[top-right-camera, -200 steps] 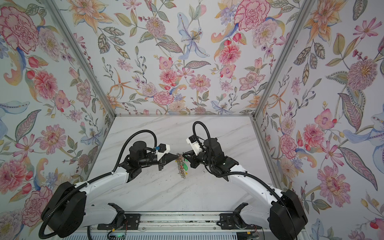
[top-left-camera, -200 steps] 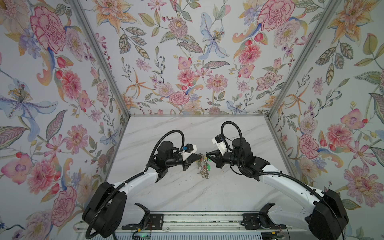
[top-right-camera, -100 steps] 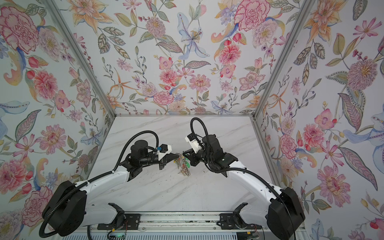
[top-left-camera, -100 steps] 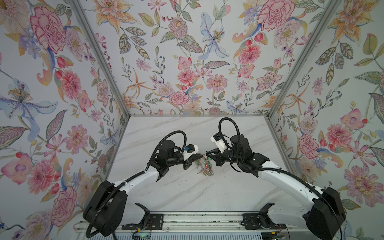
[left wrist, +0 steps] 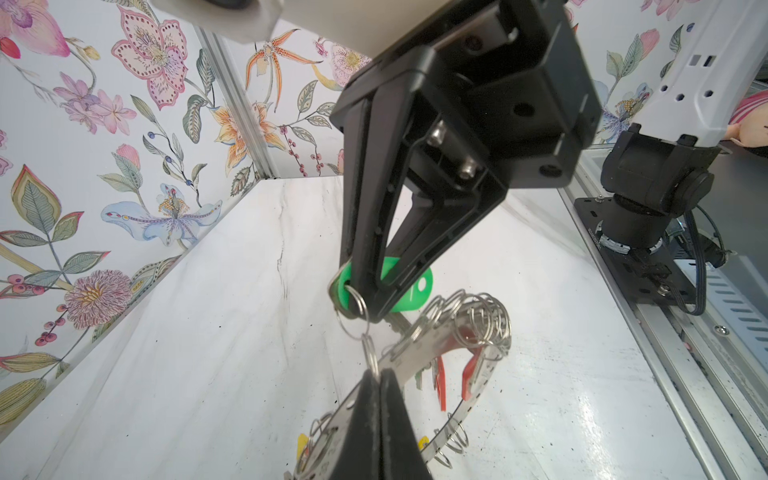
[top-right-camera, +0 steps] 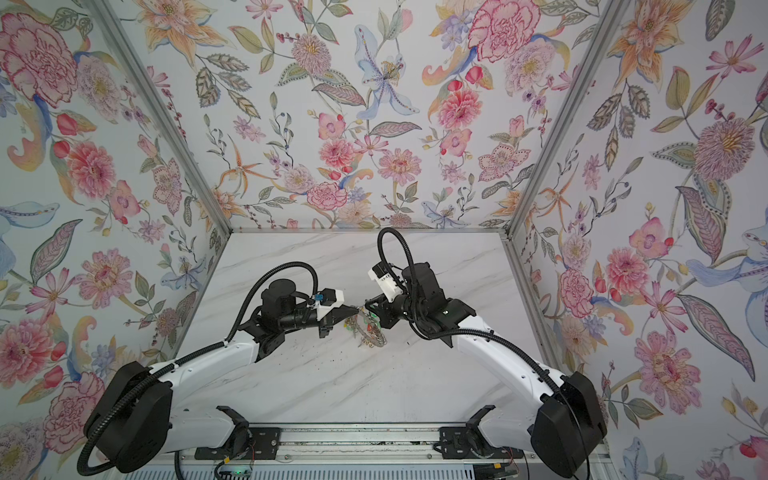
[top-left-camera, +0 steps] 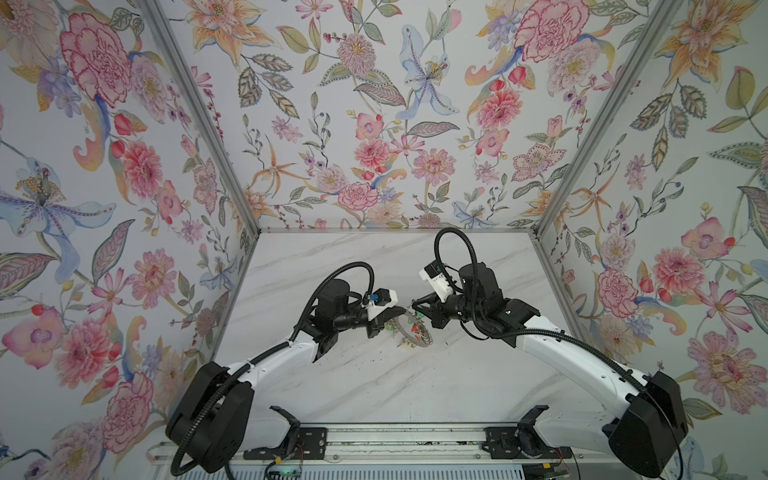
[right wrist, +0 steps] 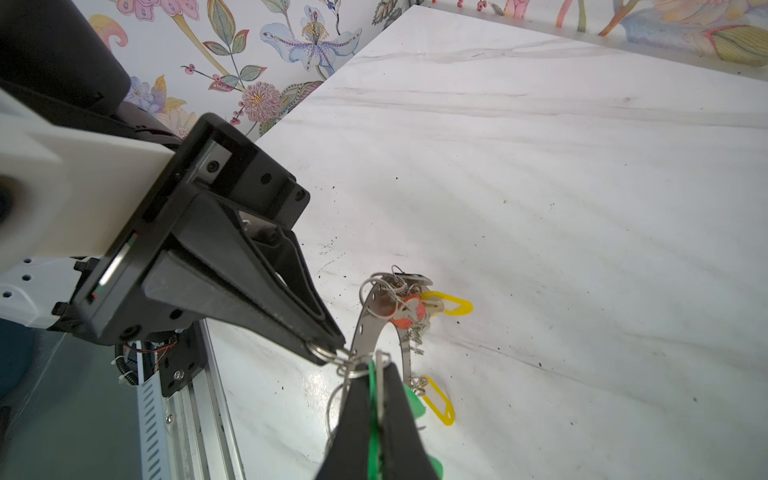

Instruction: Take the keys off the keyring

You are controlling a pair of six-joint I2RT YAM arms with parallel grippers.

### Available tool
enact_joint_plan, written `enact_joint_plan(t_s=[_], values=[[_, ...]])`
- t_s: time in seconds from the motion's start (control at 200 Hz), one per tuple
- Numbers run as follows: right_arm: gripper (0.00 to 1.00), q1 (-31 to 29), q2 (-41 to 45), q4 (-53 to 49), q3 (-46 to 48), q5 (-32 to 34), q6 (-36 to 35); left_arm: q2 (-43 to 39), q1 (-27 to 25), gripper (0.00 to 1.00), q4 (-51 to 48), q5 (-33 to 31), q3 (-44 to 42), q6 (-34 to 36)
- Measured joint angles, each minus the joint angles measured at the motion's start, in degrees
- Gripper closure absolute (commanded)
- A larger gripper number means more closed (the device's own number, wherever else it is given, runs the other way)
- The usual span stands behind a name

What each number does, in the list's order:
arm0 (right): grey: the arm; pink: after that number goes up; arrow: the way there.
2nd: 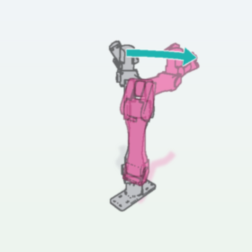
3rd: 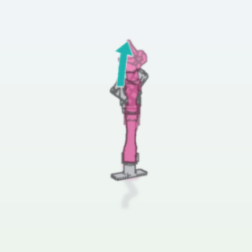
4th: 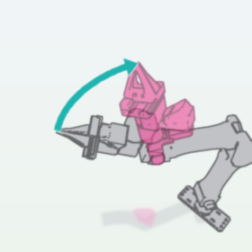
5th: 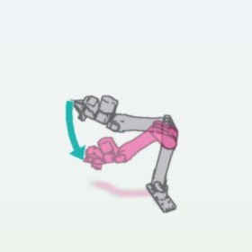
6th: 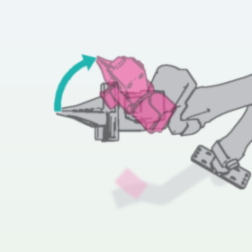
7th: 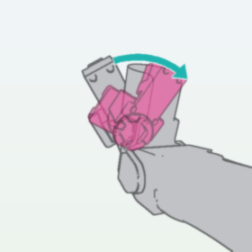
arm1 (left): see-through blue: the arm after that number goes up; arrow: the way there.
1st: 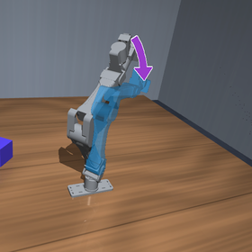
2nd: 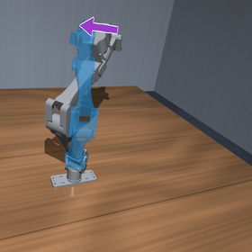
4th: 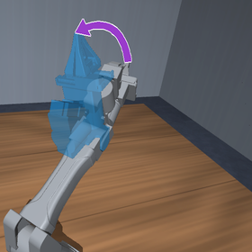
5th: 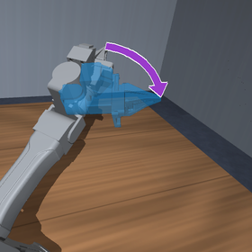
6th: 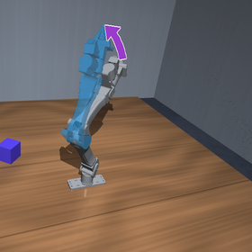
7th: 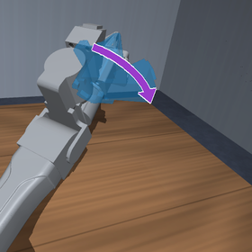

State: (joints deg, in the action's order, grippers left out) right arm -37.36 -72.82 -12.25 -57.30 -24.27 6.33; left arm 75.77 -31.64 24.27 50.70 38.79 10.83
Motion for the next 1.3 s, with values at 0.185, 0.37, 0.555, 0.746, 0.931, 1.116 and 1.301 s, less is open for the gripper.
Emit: enact_joint_plan(t_s=[0.185,0.37,0.555,0.746,0.931,1.116,1.301], values=[[1.00,-1.7,-0.1,-2.6,-1.8,2.1,-0.8,0.0,-0.1,1.00,-0.3,0.0,0.1,0.4],[1.00,-4.4,-0.4,-6.4,-4.7,6.0,-2.5,0.0,-0.1,1.00,-1.7,0.5,0.5,0.7],[1.00,-5.9,-1.5,-9.9,-7.1,7.2,-3.9,0.0,-0.1,1.00,-2.6,1.4,0.5,0.8],[1.00,-7.6,-3.8,-14.4,-10.9,7.5,-6.2,0.1,-0.2,1.00,-4.2,1.8,1.0,0.9],[1.00,-8.9,-6.3,-19.9,-14.8,8.1,-8.6,0.1,-0.2,1.00,-6.1,2.6,1.1,1.0],[1.00,-9.4,-9.5,-24.1,-18.3,8.3,-9.6,0.1,-0.2,1.00,-8.0,2.0,1.1,0.9],[1.00,-9.8,-11.1,-26.2,-20.3,9.1,-10.1,0.1,-0.8,1.00,-7.9,0.1,1.1,-0.3]])
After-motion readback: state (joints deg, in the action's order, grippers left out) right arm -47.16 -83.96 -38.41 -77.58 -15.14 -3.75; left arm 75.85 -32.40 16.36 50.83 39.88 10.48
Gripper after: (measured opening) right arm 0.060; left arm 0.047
